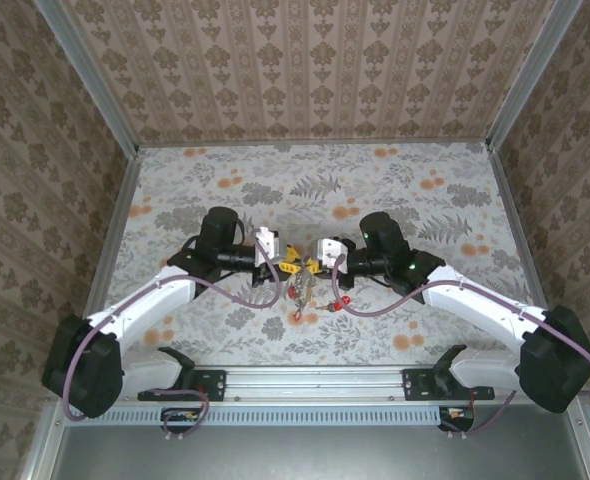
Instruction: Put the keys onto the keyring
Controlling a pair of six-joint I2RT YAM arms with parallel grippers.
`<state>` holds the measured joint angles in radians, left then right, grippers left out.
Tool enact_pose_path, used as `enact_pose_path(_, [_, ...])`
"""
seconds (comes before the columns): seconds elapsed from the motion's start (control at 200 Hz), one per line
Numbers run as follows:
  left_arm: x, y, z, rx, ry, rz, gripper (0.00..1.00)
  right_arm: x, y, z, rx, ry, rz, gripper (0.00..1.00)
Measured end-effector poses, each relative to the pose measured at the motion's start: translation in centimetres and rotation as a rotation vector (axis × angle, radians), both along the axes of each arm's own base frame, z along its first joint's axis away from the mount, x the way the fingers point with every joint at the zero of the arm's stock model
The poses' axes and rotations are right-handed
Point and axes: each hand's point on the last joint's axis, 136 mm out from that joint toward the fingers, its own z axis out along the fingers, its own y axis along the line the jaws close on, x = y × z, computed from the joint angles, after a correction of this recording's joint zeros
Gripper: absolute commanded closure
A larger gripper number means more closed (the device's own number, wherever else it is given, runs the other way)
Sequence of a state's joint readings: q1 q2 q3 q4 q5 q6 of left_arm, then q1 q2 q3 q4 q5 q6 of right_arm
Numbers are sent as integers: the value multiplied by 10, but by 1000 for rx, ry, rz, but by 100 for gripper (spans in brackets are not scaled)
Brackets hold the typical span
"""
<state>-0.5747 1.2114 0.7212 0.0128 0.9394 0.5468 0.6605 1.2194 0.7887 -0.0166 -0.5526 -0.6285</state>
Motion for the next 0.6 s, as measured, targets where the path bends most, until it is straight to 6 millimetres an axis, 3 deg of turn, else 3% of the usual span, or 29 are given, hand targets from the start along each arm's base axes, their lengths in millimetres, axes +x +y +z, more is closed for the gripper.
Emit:
enact_pose_path(0.24, [-5,-5,-11,38,30,-13,76,-1,-4,-10,-84,14,-29,100])
enact_pose_path(0.6, [-6,-9,-4,29,11,-27,76,4,-8,-16,-134,19,-70,100])
